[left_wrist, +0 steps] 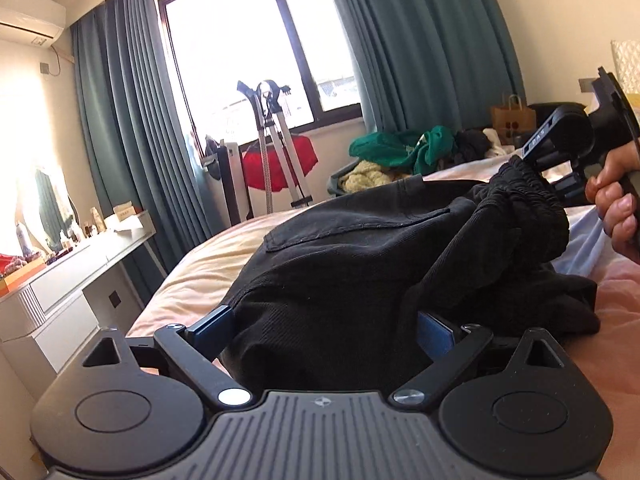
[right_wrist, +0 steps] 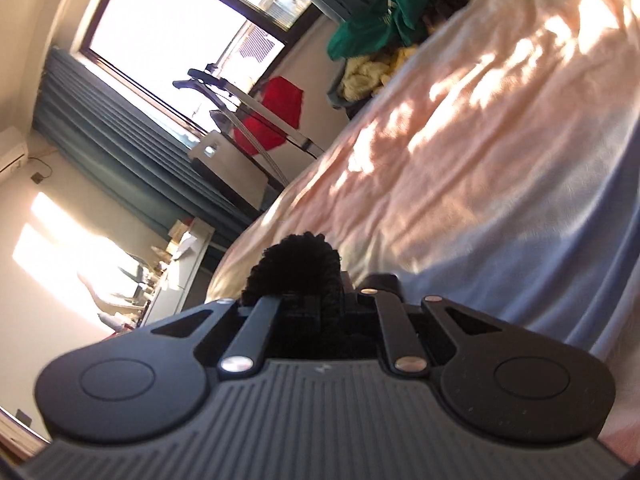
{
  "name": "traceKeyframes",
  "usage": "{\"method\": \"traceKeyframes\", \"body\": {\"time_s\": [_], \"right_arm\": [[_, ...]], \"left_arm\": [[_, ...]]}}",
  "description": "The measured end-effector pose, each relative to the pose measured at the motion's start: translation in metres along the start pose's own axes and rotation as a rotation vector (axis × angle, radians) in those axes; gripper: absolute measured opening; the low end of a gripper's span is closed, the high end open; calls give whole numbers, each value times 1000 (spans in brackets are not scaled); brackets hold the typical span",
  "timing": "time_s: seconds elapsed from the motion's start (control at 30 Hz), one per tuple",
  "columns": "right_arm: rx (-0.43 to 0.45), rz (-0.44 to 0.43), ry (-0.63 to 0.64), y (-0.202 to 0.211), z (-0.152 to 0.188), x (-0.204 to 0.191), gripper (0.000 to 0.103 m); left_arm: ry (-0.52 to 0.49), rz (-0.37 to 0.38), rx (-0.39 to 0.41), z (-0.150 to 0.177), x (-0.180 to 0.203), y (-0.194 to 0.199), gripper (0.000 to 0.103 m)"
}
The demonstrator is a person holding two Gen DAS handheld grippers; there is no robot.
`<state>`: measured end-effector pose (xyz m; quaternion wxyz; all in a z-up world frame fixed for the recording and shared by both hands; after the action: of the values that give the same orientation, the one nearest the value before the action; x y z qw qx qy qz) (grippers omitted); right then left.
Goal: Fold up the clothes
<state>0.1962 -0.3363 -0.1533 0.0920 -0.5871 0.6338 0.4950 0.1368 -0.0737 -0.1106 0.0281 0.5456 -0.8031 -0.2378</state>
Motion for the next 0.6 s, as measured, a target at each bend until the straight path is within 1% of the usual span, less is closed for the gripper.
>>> {"method": "traceKeyframes", "body": {"time_s": [0.07,0.17,0.2,0.23,0.27,0.3,0.33,0.37,0.43,0.5,0.53,0.6], "right_arm": [[-25,-18,-46,-8,7,8,13],[-26,-35,-66,2,7,2,18],[-19,-32,-51,8,7,-1,24],[-4,-15,-35,17,7,-5,31],[20,12,-19,28,8,-7,43],[40,34,-12,39,8,-8,52],[53,40,-19,49,10,-8,70],[64,38,-31,60,12,-7,80],[70,1,-46,77,19,-11,85],[67,-38,-36,93,27,-20,85],[63,-36,10,100,33,-29,85],[55,-9,118,109,47,-45,85]], "left_arm": [[46,14,-25,4,-6,-5,98],[122,29,-36,8,-15,0,99],[145,32,-37,9,-17,3,99],[165,35,-39,9,-20,6,99],[181,37,-40,9,-23,9,98],[198,44,-40,9,-26,12,97],[221,57,-35,8,-30,16,95],[248,70,-23,6,-34,21,93],[286,79,20,1,-41,35,93],[298,64,59,-3,-46,49,93],[282,54,59,-3,-46,55,94],[238,29,29,0,-47,59,94]]}}
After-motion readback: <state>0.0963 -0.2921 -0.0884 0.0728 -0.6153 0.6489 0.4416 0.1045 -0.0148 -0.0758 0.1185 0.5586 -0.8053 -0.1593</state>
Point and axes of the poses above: each gripper's, at about its wrist camera, not at the fingertips, and y roughly against the way its jaws point, x to its right, z to its underside, the point moved 5 cm from there along -y, roughly the way its jaws point, and after that the axes turned 12 degrees about z, right-handed, at the moved point
